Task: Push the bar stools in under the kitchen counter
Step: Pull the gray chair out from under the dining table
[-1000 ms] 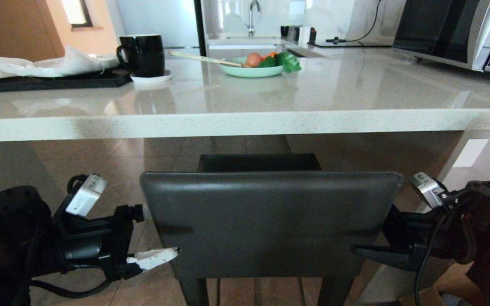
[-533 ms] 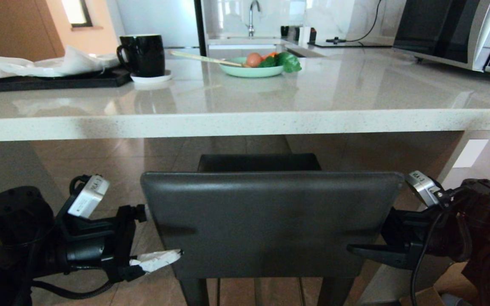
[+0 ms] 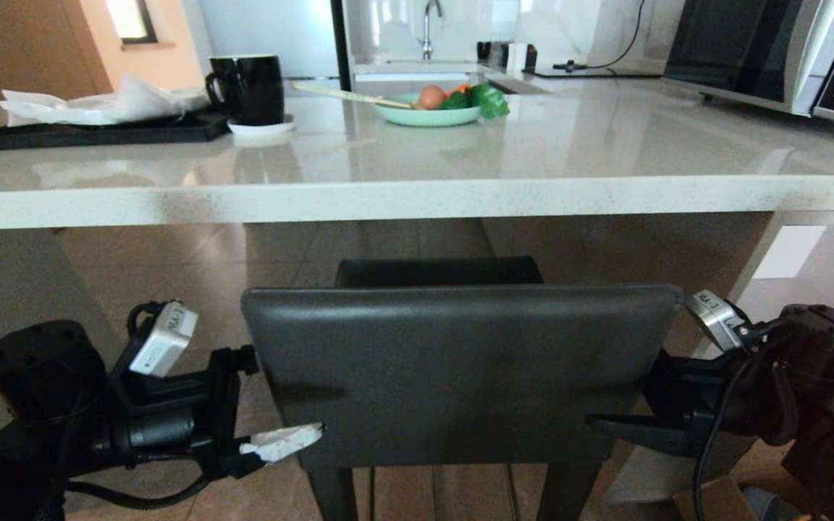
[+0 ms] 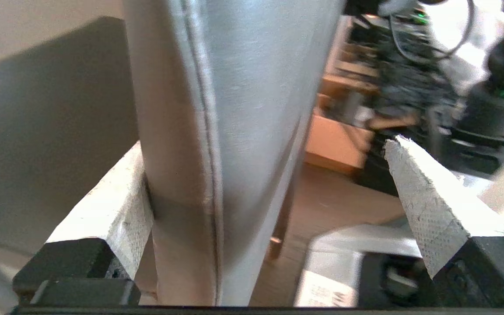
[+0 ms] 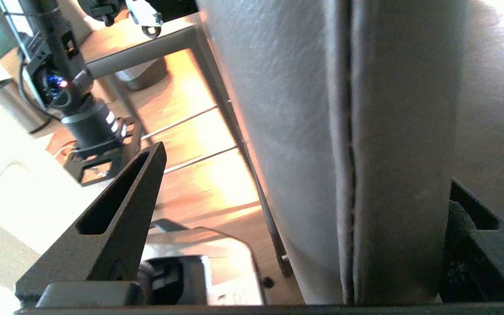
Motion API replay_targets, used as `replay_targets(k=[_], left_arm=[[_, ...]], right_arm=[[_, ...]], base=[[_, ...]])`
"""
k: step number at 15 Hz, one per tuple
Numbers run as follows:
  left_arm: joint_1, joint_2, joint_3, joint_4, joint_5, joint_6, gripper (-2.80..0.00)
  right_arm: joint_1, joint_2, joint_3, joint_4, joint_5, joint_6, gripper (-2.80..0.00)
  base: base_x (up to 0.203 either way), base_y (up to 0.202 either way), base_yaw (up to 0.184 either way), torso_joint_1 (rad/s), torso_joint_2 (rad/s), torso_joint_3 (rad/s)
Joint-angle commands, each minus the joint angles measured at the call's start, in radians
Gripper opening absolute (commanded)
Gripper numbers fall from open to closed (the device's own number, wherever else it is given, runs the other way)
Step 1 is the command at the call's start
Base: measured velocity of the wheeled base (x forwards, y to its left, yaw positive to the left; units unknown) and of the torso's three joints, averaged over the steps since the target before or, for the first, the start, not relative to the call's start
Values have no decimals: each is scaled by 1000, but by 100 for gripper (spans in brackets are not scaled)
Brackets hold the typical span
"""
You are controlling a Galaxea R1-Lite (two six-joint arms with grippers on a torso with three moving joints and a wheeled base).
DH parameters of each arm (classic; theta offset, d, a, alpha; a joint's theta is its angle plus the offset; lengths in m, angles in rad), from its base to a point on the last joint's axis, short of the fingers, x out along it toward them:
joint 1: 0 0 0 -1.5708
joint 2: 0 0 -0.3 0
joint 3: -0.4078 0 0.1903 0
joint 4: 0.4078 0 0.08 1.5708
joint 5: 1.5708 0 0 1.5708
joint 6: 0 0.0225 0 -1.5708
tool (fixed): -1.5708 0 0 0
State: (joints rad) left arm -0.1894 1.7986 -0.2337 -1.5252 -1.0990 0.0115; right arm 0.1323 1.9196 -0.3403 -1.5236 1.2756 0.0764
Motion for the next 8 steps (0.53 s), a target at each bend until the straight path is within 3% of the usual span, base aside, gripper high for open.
replay_targets(k=[1,8], left_arm=[[-2,7,10,-5,-8,1,0],[-2,1,10,-5,-8,1,0]], right_arm=[[6,-2,4,-6,11,0,0],[9,-2,20,-6,11,-1,0]], base=[[-186,0,-5,-5,-1,7],[-195,0,-1,1,3,1]])
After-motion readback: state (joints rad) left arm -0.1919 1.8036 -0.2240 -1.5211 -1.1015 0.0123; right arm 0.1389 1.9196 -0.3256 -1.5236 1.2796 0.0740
